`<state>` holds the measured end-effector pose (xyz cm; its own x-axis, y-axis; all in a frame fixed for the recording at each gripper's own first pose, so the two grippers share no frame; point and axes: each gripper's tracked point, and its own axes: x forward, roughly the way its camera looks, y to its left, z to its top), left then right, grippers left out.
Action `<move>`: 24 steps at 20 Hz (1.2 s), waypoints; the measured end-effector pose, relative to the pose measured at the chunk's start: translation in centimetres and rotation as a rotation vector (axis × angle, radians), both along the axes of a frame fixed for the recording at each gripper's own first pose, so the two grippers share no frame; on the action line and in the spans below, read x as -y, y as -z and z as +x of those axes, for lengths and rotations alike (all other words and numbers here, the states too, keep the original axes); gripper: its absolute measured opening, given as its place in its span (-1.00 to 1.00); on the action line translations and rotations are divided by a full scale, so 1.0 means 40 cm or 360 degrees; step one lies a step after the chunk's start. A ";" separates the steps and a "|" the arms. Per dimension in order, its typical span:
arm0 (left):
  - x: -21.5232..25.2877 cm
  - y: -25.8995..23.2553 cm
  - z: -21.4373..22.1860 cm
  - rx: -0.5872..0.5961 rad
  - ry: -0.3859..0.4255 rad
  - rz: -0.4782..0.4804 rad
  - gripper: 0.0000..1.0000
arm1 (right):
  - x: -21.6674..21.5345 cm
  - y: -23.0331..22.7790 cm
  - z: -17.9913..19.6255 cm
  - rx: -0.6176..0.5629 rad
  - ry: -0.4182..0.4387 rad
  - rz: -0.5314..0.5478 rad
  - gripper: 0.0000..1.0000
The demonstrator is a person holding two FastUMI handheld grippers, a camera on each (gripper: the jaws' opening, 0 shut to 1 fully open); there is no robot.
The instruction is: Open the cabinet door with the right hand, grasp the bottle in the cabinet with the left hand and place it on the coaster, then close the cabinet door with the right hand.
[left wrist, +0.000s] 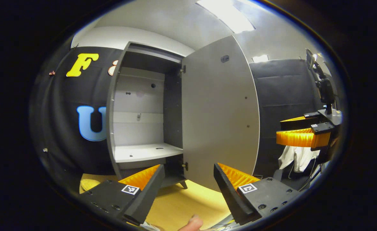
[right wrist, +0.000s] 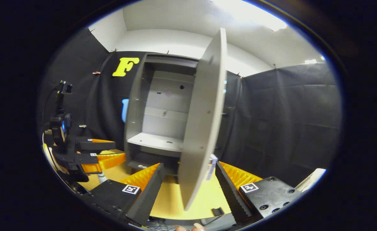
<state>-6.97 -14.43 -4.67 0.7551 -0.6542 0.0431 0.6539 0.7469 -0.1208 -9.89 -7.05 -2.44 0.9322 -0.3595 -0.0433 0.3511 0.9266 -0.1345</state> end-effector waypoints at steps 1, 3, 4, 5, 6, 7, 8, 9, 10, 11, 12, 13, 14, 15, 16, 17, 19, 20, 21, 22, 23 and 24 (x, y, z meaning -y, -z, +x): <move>0.018 -0.007 0.001 -0.0024 -0.0003 -0.0015 0.94 | 0.038 -0.005 -0.003 0.0017 0.0028 0.0001 0.94; 0.047 -0.013 0.006 -0.0079 -0.0020 -0.0053 0.93 | 0.118 -0.015 0.010 0.0047 0.0051 0.0013 0.95; 0.058 -0.014 0.010 -0.0107 -0.0036 -0.0076 0.93 | 0.153 -0.020 0.028 0.0057 0.0054 0.0021 0.95; 0.064 -0.012 0.027 -0.0129 -0.0064 -0.0094 0.93 | 0.183 -0.025 0.051 0.0079 0.0031 0.0046 0.94; 0.059 -0.014 0.039 -0.0145 -0.0111 -0.0108 0.93 | 0.198 -0.036 0.069 0.0107 -0.0012 0.0081 0.95; 0.052 -0.019 0.046 -0.0151 -0.0159 -0.0114 0.92 | 0.203 -0.045 0.092 0.0141 -0.0064 0.0117 0.94; 0.049 -0.024 0.057 -0.0146 -0.0205 -0.0118 0.93 | 0.212 -0.044 0.117 0.0158 -0.0114 0.0134 0.94; 0.040 -0.032 0.067 -0.0137 -0.0256 -0.0117 0.94 | 0.222 -0.040 0.137 0.0162 -0.0152 0.0129 0.94; 0.029 -0.032 0.074 -0.0128 -0.0303 -0.0111 0.94 | 0.234 -0.042 0.158 0.0170 -0.0184 0.0117 0.94; 0.016 -0.033 0.079 -0.0119 -0.0347 -0.0099 0.92 | 0.234 -0.042 0.175 0.0167 -0.0226 0.0113 0.94; 0.006 -0.030 0.084 -0.0110 -0.0388 -0.0084 0.91 | 0.229 -0.045 0.185 0.0173 -0.0260 0.0110 0.94; -0.004 -0.028 0.087 -0.0106 -0.0419 -0.0073 0.91 | 0.230 -0.048 0.200 0.0183 -0.0288 0.0111 0.90; -0.008 -0.021 0.088 -0.0110 -0.0437 -0.0064 0.91 | 0.210 -0.045 0.207 0.0173 -0.0327 0.0141 0.90; -0.011 -0.015 0.087 -0.0118 -0.0445 -0.0059 0.91 | 0.203 -0.040 0.204 0.0166 -0.0345 0.0171 0.90; -0.013 -0.011 0.090 -0.0125 -0.0444 -0.0053 0.91 | 0.187 -0.042 0.205 0.0163 -0.0362 0.0197 0.88; -0.018 -0.011 0.091 -0.0121 -0.0455 -0.0044 0.91 | 0.167 -0.038 0.208 0.0153 -0.0382 0.0216 0.85; -0.042 -0.007 0.103 -0.0108 -0.0486 -0.0016 0.91 | 0.124 -0.038 0.217 0.0143 -0.0423 0.0237 0.85; -0.043 -0.003 0.104 -0.0101 -0.0477 -0.0009 0.91 | 0.098 -0.039 0.223 0.0142 -0.0444 0.0242 0.85; -0.050 -0.002 0.104 -0.0094 -0.0462 -0.0005 0.92 | 0.070 -0.039 0.229 0.0137 -0.0462 0.0250 0.85; -0.063 0.003 0.107 -0.0090 -0.0446 0.0006 0.92 | 0.041 -0.040 0.238 0.0136 -0.0475 0.0265 0.85; -0.081 0.007 0.107 -0.0089 -0.0437 0.0025 0.93 | 0.011 -0.038 0.247 0.0132 -0.0484 0.0280 0.85; -0.105 0.010 0.110 -0.0076 -0.0432 0.0041 0.92 | -0.020 -0.037 0.259 0.0135 -0.0491 0.0288 0.85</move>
<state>-2.56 -10.24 -5.07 0.9036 -0.4282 -0.0104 0.4237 0.8971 -0.1254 0.45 -6.26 -0.95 0.9985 -0.0545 0.0014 0.0543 0.9968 0.0592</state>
